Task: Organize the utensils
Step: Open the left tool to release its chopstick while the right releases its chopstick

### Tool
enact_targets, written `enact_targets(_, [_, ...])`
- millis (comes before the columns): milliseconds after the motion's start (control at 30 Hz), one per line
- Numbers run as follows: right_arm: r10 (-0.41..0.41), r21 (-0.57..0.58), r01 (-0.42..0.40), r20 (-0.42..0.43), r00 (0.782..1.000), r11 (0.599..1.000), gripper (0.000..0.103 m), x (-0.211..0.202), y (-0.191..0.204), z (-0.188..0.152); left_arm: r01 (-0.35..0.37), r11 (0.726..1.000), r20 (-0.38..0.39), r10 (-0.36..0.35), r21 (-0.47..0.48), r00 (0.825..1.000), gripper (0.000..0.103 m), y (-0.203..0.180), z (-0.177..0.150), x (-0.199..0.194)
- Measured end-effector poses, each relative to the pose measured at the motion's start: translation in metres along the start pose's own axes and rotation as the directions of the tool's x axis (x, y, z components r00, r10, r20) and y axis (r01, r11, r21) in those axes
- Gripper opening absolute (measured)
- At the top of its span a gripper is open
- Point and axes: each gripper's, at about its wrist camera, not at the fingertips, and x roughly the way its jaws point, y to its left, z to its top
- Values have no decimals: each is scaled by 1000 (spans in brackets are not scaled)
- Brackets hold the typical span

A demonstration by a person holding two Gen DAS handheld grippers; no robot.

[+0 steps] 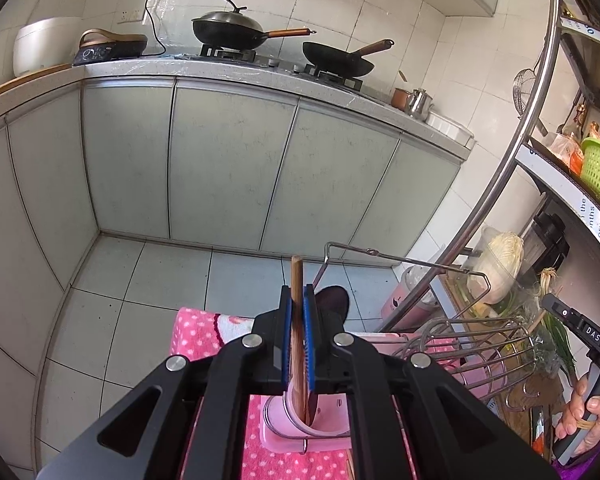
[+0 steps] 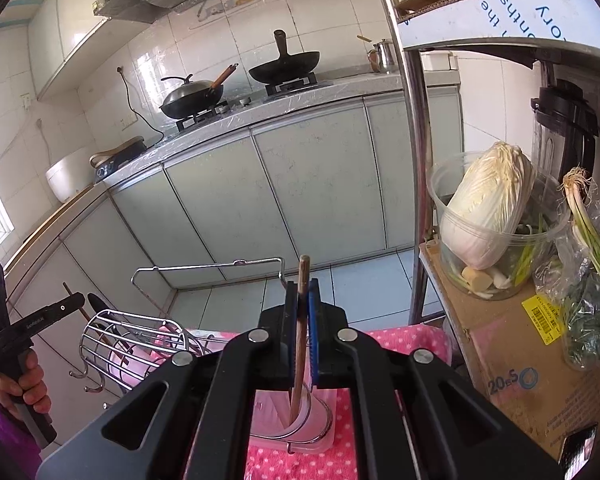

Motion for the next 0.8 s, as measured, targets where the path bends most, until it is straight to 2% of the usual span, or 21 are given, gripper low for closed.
enact_targets(233, [7,15,-7,-23,1000,1000,6,6,0,1,22,997,-7,-23,-69,1000,7,6,2,4])
enact_targets(300, [5,27,-4,-42,999,1000,14,7,-2,-1,32,995,-10,-33,-93,999,10,10,1,2])
enact_targets(367, [13,37,-11,-48,999,999,36,7,-5,-2,24,995,-9,-25,-97,1000,14,11,0,1])
enact_targets(400, [13,39,-11,-47,999,999,39,7,-6,-3,21,995,-7,-22,-96,1000,18,11,0,1])
enact_targets(500, [10,37,-8,-42,999,999,40,3,-8,-5,23,995,-5,-23,-102,1000,23,13,0,-2])
enact_targets(800, [-4,54,5,-15,1000,999,40,-19,-17,-13,26,993,13,-25,-112,1000,24,15,-3,-18])
